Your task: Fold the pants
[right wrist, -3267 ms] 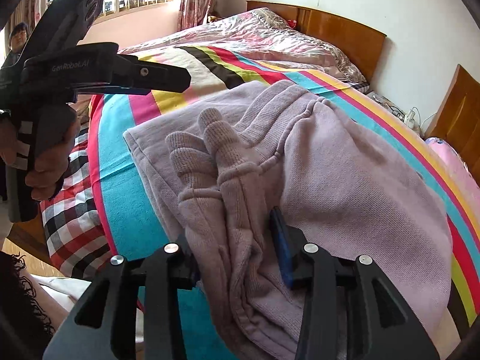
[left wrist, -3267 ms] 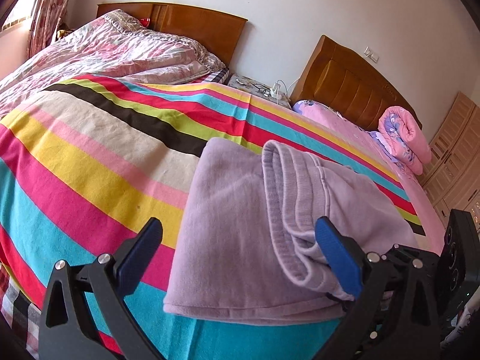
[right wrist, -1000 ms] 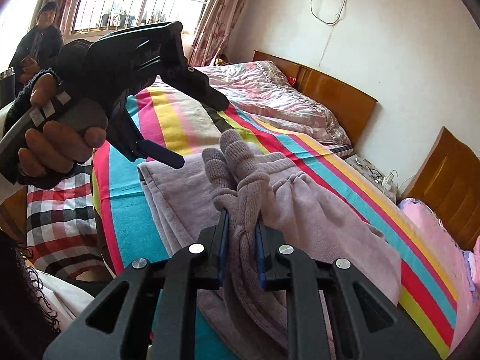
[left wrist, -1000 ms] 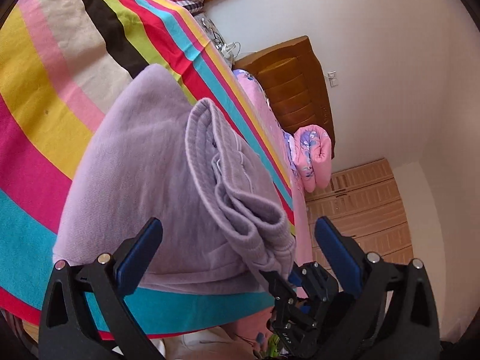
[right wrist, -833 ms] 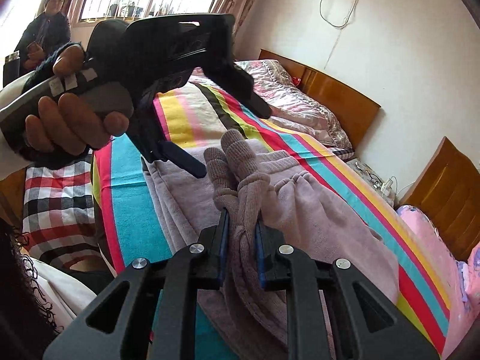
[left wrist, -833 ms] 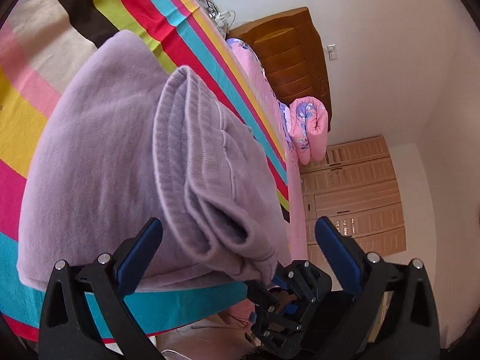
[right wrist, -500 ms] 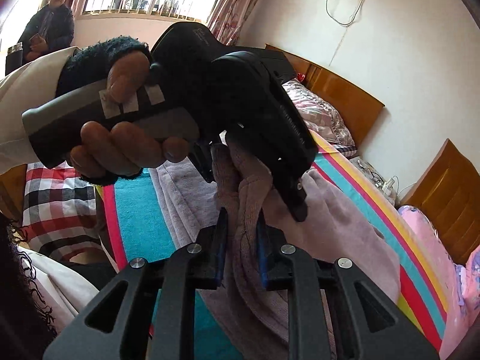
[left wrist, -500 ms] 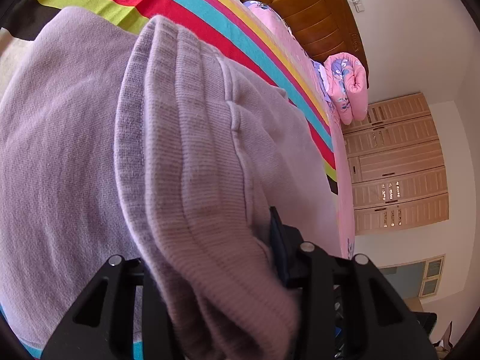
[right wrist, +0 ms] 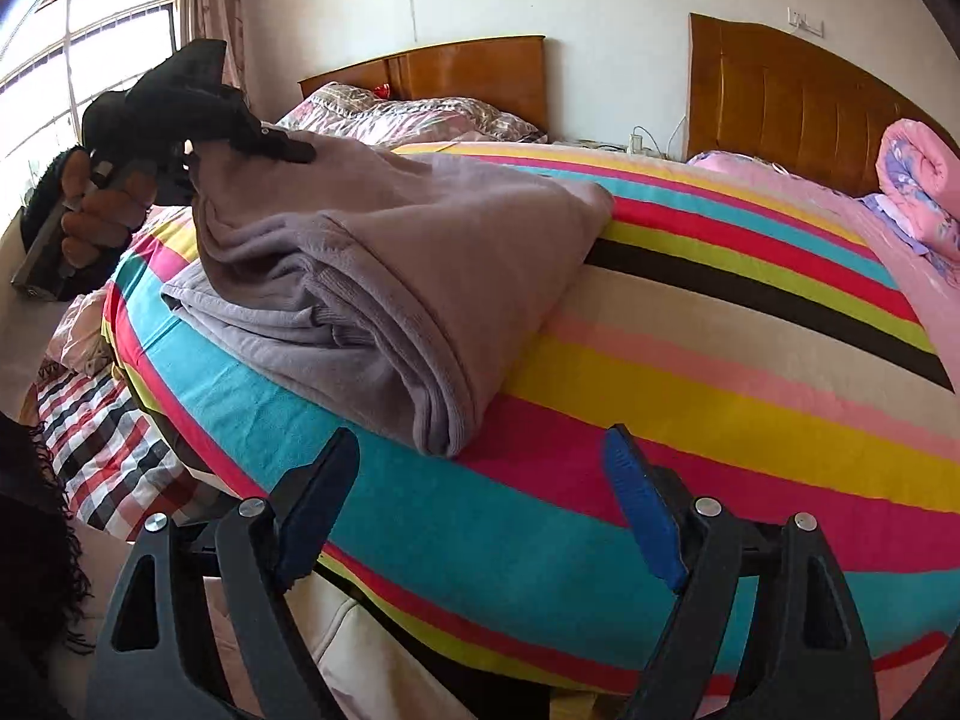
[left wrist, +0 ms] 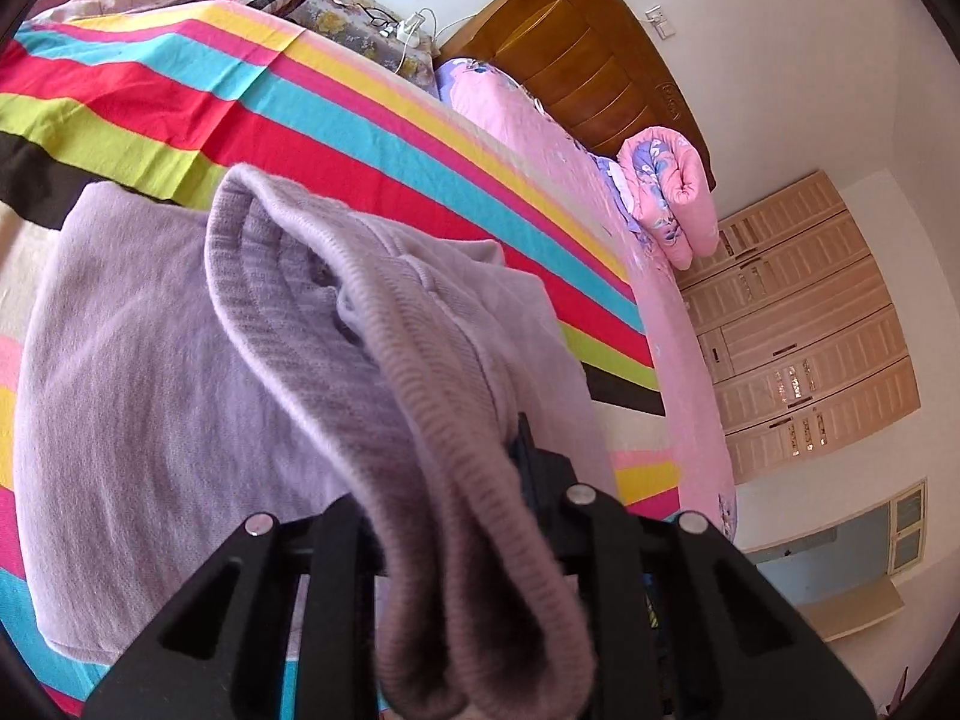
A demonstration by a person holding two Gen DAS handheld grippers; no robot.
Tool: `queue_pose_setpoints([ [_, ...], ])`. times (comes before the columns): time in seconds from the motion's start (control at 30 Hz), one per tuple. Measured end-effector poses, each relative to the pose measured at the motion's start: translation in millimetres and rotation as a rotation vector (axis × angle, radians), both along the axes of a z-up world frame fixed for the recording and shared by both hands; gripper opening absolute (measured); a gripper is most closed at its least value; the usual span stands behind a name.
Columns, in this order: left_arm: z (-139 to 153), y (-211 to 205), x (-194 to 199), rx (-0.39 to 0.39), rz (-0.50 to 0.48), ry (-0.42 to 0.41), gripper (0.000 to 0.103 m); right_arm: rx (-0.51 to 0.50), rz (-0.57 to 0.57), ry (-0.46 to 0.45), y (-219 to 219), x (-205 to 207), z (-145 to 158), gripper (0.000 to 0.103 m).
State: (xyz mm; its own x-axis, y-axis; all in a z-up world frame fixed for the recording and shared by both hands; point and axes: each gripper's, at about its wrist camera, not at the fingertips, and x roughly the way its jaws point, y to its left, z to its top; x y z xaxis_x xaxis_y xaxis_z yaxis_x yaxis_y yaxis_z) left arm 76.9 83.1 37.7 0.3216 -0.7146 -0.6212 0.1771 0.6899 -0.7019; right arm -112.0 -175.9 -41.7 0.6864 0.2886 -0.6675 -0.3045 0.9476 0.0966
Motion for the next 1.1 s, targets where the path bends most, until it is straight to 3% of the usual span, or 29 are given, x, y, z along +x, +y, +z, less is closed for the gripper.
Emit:
queue_pose_setpoints([
  [0.1,25,-11,-1,-0.029,0.003,-0.024,0.021,-0.044,-0.014,-0.052,19,21,3,0.08],
  [0.23,69,-27,4,-0.08,-0.012,-0.079,0.019,-0.229,-0.071,-0.099,44,41,-10,0.08],
  [0.4,117,10,-9,-0.106,0.03,-0.203,0.019,-0.247,-0.1,-0.099,41,36,-17,0.081],
  [0.5,79,60,-27,-0.063,0.101,-0.196,0.019,-0.273,-0.091,-0.102,46,35,-16,0.082],
  [0.63,-47,126,-37,-0.027,0.236,0.033,0.019,-0.218,-0.077,-0.053,42,34,-26,0.083],
  [0.67,-71,133,-40,-0.053,0.241,0.053,0.02,-0.225,-0.077,-0.056,43,34,-26,0.083],
  [0.7,-80,138,-44,-0.115,0.244,0.014,0.02,-0.23,-0.076,-0.054,43,34,-26,0.085],
  [0.77,-79,140,-44,-0.121,0.247,-0.017,0.02,-0.214,-0.072,-0.038,40,36,-26,0.085],
  [1.0,-38,121,-49,0.04,0.242,-0.168,0.02,-0.225,-0.079,-0.034,39,43,-22,0.086],
  [1.1,-67,129,-39,0.035,0.24,-0.094,0.022,-0.176,-0.085,-0.012,33,47,-26,0.089],
])
